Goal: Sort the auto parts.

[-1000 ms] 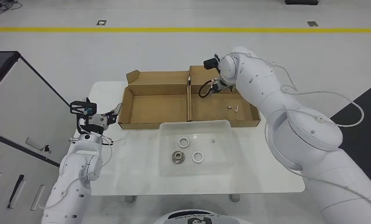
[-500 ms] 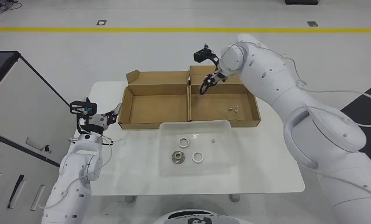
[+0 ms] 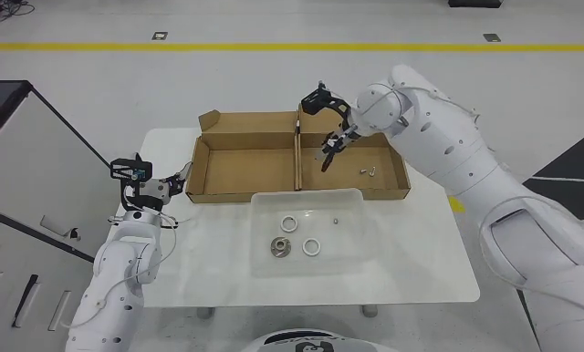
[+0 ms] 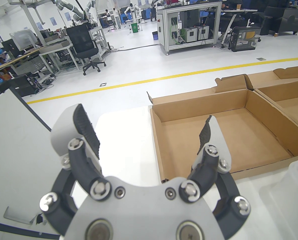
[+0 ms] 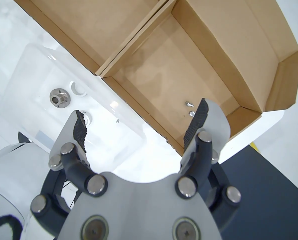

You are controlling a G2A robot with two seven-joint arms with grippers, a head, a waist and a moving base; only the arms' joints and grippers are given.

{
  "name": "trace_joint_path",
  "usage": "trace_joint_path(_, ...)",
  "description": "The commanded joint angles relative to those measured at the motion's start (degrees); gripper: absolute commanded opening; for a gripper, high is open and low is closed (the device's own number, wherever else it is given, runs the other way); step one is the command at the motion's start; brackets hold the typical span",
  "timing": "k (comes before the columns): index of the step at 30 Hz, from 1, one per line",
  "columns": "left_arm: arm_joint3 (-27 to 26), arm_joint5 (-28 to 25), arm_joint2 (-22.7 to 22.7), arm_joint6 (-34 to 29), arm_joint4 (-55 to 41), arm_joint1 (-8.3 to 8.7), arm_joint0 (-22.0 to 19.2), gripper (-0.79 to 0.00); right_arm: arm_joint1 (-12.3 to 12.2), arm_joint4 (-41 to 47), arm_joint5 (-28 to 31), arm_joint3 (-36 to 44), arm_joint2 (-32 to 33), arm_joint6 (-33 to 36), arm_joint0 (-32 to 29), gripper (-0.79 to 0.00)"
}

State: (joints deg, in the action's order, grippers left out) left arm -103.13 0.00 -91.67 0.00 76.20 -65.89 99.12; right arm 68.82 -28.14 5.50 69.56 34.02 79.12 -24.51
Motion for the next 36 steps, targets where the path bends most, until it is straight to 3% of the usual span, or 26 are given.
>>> trace_joint_path(1, 0.0, 0.0, 0.0, 0.0, 0.0, 0.0, 0.0, 0.0, 0.0, 0.0, 0.0, 0.03, 0.0, 0.0, 0.0, 0.0)
trace_joint_path(7, 0.0, 0.0, 0.0, 0.0, 0.0, 0.0, 0.0, 0.0, -0.01, -0.2, 0.27, 0.35, -0.03, -0.4, -0.14, 0.0)
trace_joint_path(15, 0.0, 0.0, 0.0, 0.0, 0.0, 0.0, 0.0, 0.0, -2.72, -0.94, 12.8, 14.44, 2.76, 3.28, -4.49, 0.0)
trace_joint_path(22, 0.0, 0.0, 0.0, 0.0, 0.0, 0.0, 0.0, 0.0, -6.41, 2.7, 12.56, 25.54, 4.15, 7.11, -9.06, 0.0)
trace_joint_path(29, 0.0, 0.0, 0.0, 0.0, 0.0, 0.0, 0.0, 0.0, -10.8, 5.58, 11.36, 31.52, -0.62, 8.32, -10.14, 0.0)
trace_joint_path(36, 0.0, 0.0, 0.0, 0.0, 0.0, 0.0, 0.0, 0.0, -13.39, 7.28, 13.1, 30.63, -7.08, 6.57, -9.52, 0.0)
